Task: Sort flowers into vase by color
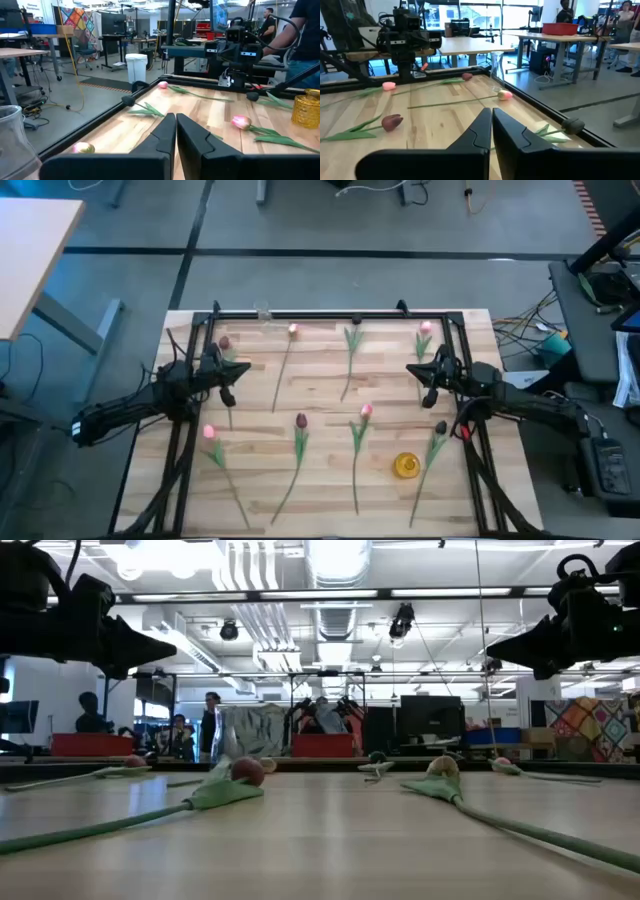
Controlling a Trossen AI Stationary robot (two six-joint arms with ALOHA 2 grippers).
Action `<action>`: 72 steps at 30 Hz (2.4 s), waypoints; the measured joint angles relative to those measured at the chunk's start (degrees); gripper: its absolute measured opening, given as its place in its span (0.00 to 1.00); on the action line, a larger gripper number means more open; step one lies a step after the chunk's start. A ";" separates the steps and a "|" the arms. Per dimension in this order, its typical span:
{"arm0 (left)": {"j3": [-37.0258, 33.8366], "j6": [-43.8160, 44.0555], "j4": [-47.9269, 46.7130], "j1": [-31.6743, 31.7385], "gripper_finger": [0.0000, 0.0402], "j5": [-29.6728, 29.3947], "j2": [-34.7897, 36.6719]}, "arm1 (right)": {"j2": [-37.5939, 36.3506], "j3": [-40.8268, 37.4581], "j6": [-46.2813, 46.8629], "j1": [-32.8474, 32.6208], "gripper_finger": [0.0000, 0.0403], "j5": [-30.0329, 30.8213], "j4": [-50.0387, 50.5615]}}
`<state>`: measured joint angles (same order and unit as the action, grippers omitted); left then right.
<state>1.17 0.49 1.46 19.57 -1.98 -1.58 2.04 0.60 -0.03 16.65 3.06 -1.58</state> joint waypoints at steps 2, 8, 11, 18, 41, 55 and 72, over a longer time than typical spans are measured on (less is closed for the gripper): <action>0.00 0.02 0.02 0.00 0.00 0.01 0.02 | 0.00 0.00 0.00 0.00 0.02 0.01 0.02; 0.00 0.00 0.00 0.00 0.00 0.00 0.02 | -0.01 0.00 0.00 0.01 0.02 0.01 0.02; 0.00 0.02 0.02 0.00 0.00 0.01 0.01 | -0.01 -0.01 0.00 0.01 0.02 0.01 0.00; 0.00 0.02 0.02 0.00 0.00 0.01 0.02 | 0.00 0.00 0.00 0.00 0.02 0.01 0.02; 0.00 0.01 0.00 -0.02 0.00 0.00 0.01 | 0.00 0.00 0.00 0.01 0.02 0.00 0.01; 0.00 0.02 0.02 -0.02 0.00 0.00 0.00 | 0.00 0.00 -29.04 0.17 0.02 4.49 -0.64; 0.00 0.00 0.02 0.00 0.00 0.00 0.00 | 0.00 0.00 -19.00 0.15 0.02 -0.27 -0.37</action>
<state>1.17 0.49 1.48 19.57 -1.98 -1.58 2.04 0.60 -19.04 16.80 2.80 -1.96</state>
